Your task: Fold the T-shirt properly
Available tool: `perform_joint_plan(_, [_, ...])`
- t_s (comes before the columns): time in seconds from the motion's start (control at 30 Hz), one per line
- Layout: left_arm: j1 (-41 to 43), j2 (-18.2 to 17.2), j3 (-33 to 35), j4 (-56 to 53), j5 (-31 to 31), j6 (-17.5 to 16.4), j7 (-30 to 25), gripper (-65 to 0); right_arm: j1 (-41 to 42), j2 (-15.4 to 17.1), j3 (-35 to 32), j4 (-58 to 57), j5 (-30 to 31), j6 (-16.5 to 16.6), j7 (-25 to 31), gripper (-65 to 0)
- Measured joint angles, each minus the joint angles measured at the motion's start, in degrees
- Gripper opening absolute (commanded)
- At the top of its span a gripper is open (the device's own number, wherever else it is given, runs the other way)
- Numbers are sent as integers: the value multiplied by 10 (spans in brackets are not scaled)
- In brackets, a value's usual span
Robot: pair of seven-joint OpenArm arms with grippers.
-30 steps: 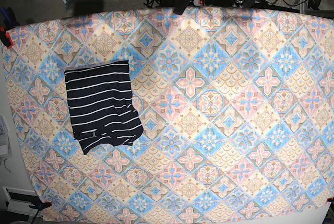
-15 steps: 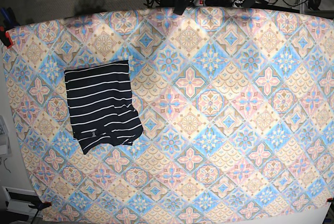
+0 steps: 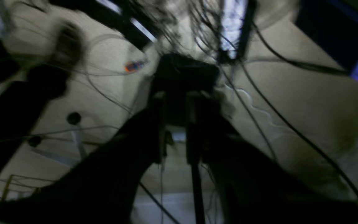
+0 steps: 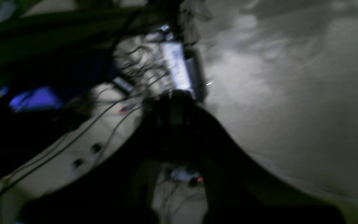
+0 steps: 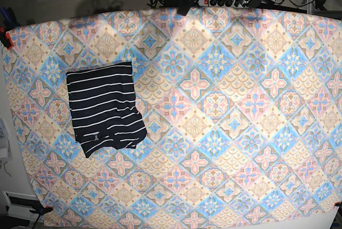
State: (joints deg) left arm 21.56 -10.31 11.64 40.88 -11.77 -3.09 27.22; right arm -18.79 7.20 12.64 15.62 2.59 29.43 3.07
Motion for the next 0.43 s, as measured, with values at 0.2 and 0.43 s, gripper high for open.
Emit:
perform_joint_plan(0.2, [-48, 0, 57, -131, 1, -1, -112, -546, 45, -28, 0, -38, -2, -27, 7, -650])
perform_joint_plan(0.43, [-78, 0, 105, -215, 2, 1, -230, -546, 76, -53, 0, -37, 4, -25, 15, -650])
